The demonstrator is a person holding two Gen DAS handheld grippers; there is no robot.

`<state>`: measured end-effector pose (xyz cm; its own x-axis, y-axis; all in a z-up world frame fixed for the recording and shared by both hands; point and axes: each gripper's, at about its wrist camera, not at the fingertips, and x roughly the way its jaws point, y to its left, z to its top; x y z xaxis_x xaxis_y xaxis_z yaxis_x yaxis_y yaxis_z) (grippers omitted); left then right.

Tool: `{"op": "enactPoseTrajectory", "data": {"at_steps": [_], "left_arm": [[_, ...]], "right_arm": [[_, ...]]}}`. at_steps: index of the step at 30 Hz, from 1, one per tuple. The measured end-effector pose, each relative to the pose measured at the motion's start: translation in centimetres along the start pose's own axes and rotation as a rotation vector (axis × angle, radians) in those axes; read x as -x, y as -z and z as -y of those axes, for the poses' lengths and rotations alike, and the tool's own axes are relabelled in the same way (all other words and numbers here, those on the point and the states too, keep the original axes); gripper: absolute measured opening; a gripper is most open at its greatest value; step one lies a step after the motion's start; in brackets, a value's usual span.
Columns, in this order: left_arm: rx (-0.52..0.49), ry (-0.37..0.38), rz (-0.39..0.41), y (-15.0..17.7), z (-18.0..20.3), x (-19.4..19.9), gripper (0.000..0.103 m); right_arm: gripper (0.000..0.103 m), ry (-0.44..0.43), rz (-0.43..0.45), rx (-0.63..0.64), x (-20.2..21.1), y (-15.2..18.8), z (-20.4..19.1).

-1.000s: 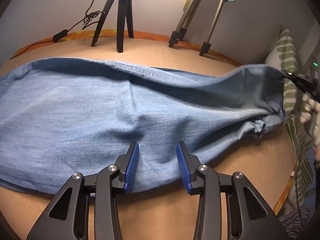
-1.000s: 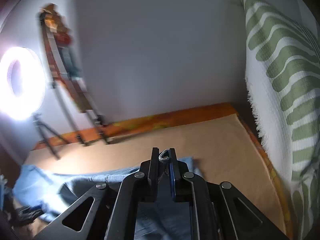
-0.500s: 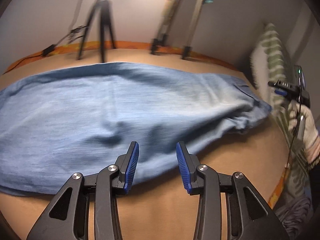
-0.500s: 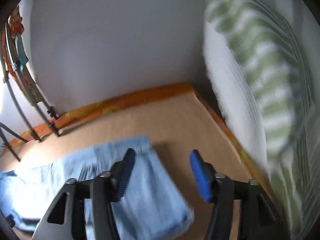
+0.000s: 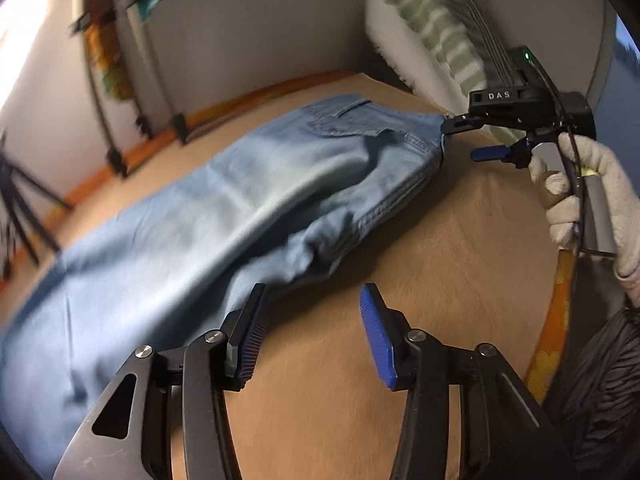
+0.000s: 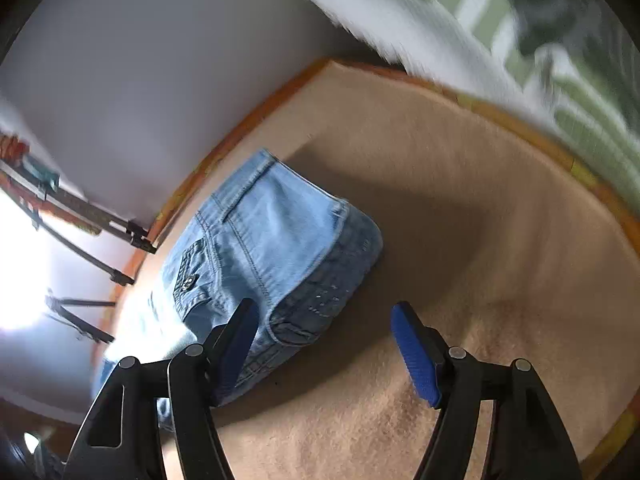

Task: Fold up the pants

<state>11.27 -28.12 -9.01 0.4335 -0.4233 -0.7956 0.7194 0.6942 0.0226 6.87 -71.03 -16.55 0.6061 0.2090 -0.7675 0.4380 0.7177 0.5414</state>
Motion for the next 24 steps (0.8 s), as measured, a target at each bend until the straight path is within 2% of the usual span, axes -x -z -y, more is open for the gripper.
{"op": "enactPoseTrajectory", "data": {"at_steps": [4, 9, 13, 15, 17, 20, 24], "left_arm": [[-0.037, -0.040, -0.033, -1.9, 0.3, -2.3, 0.046], [-0.031, -0.044, -0.069, -2.2, 0.3, -4.6, 0.046], [-0.043, -0.071, -0.077, -2.5, 0.6, -5.7, 0.046], [-0.076, -0.081, -0.067, -2.5, 1.1, -6.0, 0.040], [-0.107, -0.075, -0.081, -2.3, 1.6, -6.2, 0.025], [-0.153, -0.076, -0.083, -1.8, 2.4, -6.4, 0.014], [-0.118, -0.059, -0.066, -2.0, 2.1, -5.5, 0.011]], "right_arm": [[0.071, -0.030, -0.003, -0.023, 0.0, -0.7, 0.6], [0.072, -0.114, -0.039, -0.064, -0.5, -1.9, 0.8], [0.072, -0.093, -0.053, -0.085, -1.6, -2.2, 1.0], [0.072, -0.098, -0.079, -0.107, -2.4, -2.2, 1.1], [0.071, -0.099, -0.089, -0.117, -3.0, -2.0, 1.1], [0.071, -0.108, -0.110, -0.126, -3.9, -1.9, 1.0], [0.071, -0.103, -0.090, -0.136, -4.4, -1.8, 0.8]]}}
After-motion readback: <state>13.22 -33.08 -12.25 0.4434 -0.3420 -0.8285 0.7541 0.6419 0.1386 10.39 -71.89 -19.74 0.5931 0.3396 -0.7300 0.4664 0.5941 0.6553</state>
